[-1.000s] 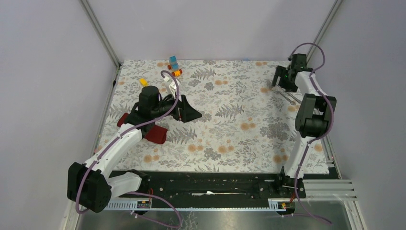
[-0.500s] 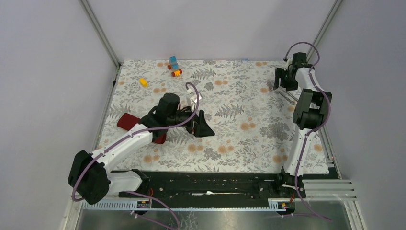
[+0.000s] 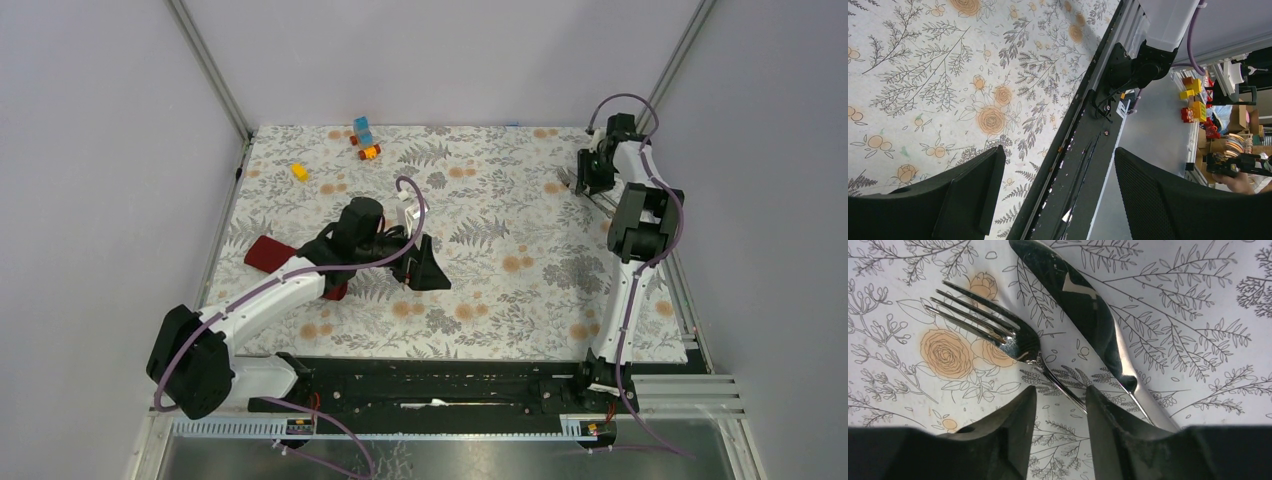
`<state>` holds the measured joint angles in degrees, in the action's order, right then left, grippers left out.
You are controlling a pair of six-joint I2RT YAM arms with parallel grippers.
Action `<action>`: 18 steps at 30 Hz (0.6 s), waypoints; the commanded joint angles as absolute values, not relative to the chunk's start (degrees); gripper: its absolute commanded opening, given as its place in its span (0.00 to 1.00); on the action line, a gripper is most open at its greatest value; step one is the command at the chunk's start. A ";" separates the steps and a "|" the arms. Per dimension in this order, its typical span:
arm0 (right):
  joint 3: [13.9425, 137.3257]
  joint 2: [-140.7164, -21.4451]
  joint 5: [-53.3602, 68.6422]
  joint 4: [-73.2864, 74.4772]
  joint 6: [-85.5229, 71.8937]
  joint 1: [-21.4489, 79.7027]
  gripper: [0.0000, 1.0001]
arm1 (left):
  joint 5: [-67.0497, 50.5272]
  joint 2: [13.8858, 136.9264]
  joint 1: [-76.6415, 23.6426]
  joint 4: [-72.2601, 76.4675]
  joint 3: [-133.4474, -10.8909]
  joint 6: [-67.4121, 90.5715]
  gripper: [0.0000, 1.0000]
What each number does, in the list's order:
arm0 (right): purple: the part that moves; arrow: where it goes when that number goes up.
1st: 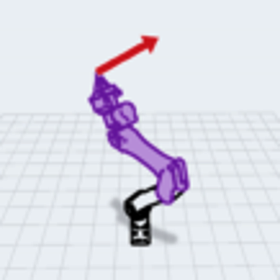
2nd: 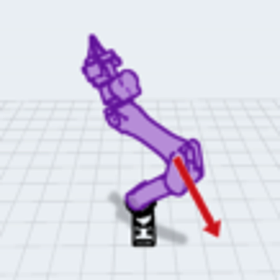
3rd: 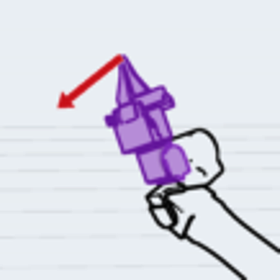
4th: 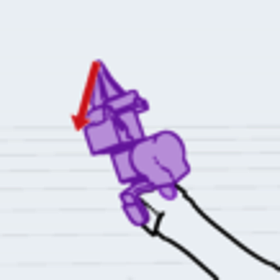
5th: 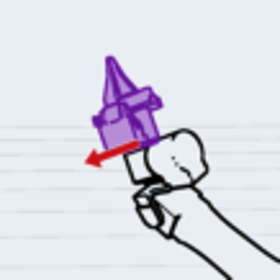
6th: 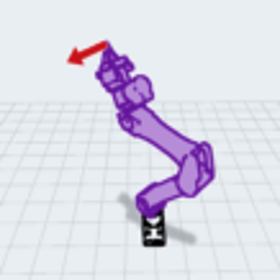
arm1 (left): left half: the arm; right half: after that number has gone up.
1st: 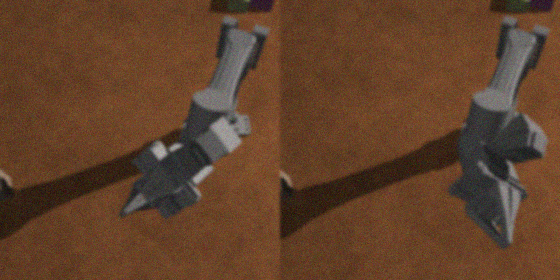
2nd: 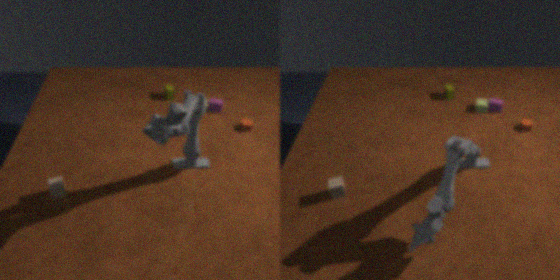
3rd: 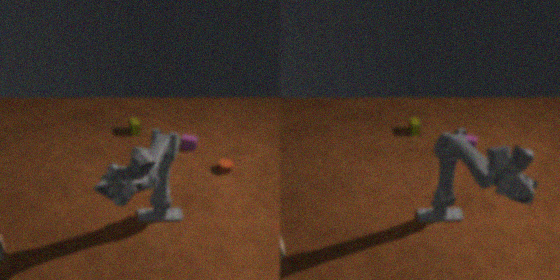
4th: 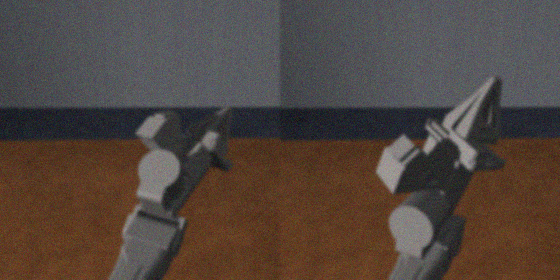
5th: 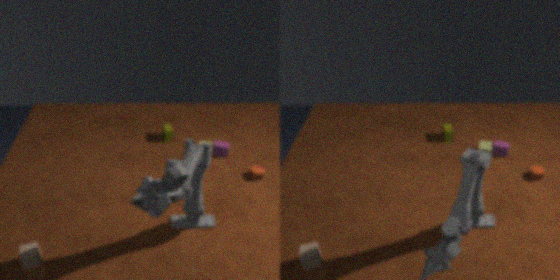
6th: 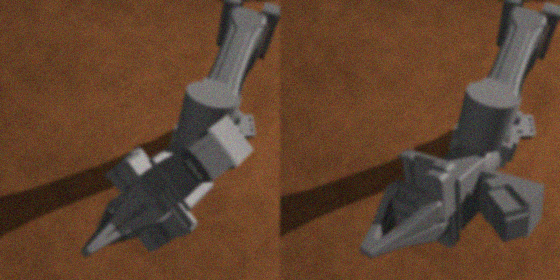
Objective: Fold the napkin into a case and place the utensils inside
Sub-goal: Pick up the fork from the corner of the board, then pass from the right arm to the left
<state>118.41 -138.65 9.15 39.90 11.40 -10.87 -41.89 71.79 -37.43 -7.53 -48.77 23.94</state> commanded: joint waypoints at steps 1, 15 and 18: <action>121.55 -139.72 8.11 44.04 11.57 -10.11 0.44 | -41.18 72.21 -37.41 -6.30 -50.15 22.52 0.86; 96.90 -126.08 2.64 37.93 2.85 -0.42 0.06 | -37.48 71.73 -33.01 -5.49 -48.66 25.66 0.85; 88.79 -121.47 5.07 33.58 -2.23 2.41 0.00 | -30.93 72.86 -31.94 -7.63 -48.65 30.54 0.85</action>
<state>97.36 -126.43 1.48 35.53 5.34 -0.38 -38.30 72.49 -33.17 -7.66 -48.73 25.47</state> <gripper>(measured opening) 0.116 0.851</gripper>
